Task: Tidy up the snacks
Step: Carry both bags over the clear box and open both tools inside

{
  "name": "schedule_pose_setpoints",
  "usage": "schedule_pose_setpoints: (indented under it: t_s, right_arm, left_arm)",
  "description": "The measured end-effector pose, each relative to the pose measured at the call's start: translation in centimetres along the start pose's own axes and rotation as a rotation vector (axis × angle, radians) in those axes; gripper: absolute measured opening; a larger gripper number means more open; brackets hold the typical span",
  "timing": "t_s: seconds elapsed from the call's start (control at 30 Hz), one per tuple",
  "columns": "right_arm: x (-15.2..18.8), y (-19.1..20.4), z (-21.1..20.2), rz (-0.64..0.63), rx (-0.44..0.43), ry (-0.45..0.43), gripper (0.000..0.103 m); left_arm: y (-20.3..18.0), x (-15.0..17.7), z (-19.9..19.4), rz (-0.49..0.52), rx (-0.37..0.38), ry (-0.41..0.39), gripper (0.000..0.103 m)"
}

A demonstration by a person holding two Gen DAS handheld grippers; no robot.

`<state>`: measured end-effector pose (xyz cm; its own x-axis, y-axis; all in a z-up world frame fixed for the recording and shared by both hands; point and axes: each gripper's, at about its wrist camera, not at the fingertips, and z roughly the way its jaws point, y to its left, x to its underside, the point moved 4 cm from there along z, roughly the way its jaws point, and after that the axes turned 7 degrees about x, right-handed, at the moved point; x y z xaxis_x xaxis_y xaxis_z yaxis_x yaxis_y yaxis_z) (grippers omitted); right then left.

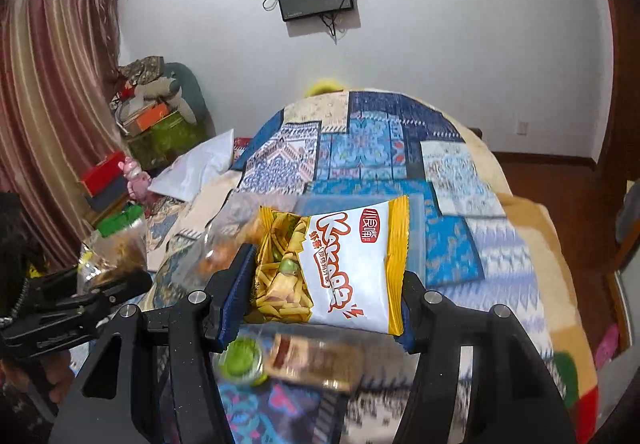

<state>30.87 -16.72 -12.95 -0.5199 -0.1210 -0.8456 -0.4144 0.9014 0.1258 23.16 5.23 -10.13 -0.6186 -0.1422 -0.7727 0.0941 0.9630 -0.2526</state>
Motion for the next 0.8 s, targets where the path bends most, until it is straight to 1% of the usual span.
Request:
schedule_pose_setpoints:
  t_s: [0.13,0.27,0.5,0.67,0.8]
  right_arm:
    - [-1.2,0.2,2.2,0.002,-0.001,0.005,0.055]
    - [-1.8,0.1,4.3,0.014,-0.006,0.026,0.055]
    - [-1.9,-0.4,8.1,0.031,-0.005,0.082,0.055]
    - [-1.9,-0.8,9.6,0.03,0.002,0.103,0.055]
    - [-1.8,-0.7,10.7,0.014,-0.001,0.126,0.056]
  left_arm:
    - [-0.4,-2.2,1.9,0.003,0.005,-0.011,0.048]
    - [-0.3,-3.5,4.6,0.001,0.005,0.01,0.048]
    - [0.3,-3.8,9.0,0.016,-0.039,0.066,0.048]
    - [0.9,-3.9,11.9,0.015,-0.058,0.101,0.048]
    - [1.1,-3.8,13.2,0.014,-0.064,0.114,0.049]
